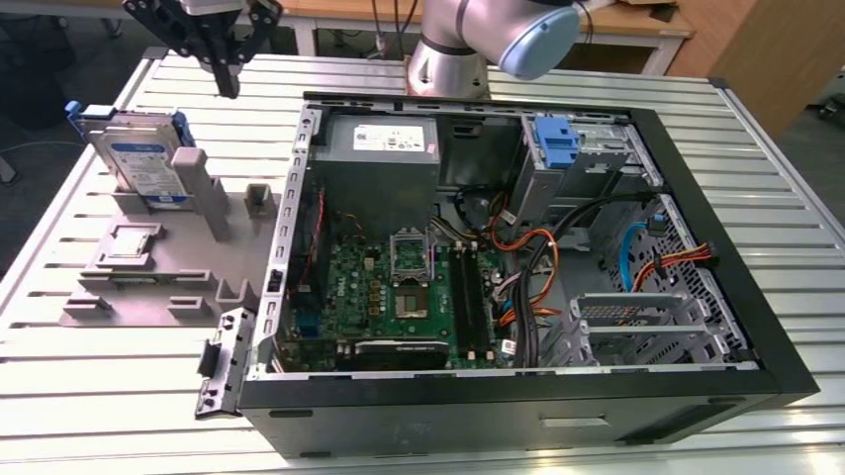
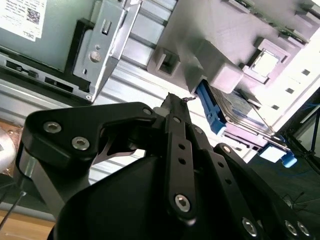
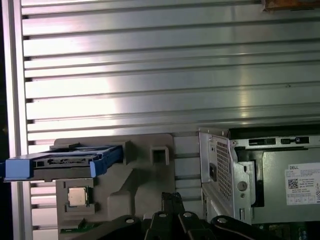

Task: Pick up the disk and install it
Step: 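Reach for the disk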

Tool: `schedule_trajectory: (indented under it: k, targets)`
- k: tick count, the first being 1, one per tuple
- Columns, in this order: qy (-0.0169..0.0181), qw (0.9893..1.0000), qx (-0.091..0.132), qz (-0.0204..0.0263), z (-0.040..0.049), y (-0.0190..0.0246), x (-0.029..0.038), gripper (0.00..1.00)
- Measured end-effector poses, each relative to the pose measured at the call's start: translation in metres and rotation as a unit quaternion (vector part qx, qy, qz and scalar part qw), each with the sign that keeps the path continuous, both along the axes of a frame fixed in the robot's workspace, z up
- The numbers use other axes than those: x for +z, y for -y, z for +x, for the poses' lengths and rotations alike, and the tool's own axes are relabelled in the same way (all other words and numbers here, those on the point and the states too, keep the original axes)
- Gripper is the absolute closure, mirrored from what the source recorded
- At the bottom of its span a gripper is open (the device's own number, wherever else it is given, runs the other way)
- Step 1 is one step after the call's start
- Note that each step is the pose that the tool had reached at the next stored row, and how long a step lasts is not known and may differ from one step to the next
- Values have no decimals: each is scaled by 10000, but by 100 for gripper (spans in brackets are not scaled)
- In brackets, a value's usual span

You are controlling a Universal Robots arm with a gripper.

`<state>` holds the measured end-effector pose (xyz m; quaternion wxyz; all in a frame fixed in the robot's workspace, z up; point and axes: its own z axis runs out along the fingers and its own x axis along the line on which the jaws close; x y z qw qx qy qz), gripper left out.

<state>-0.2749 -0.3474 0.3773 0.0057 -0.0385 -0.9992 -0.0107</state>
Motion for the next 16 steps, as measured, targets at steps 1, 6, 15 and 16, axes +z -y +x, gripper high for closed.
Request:
schedule_trajectory:
  k: [1, 6, 15, 16]
  targets:
    - [0, 10000, 0, 0, -16, -1, -1, 90]
    - [47, 10000, 0, 0, -169, -2, -2, 90]
    - [53, 10000, 0, 0, -375, -25, -10, 90]
    - [53, 10000, 0, 0, -378, -25, -10, 90]
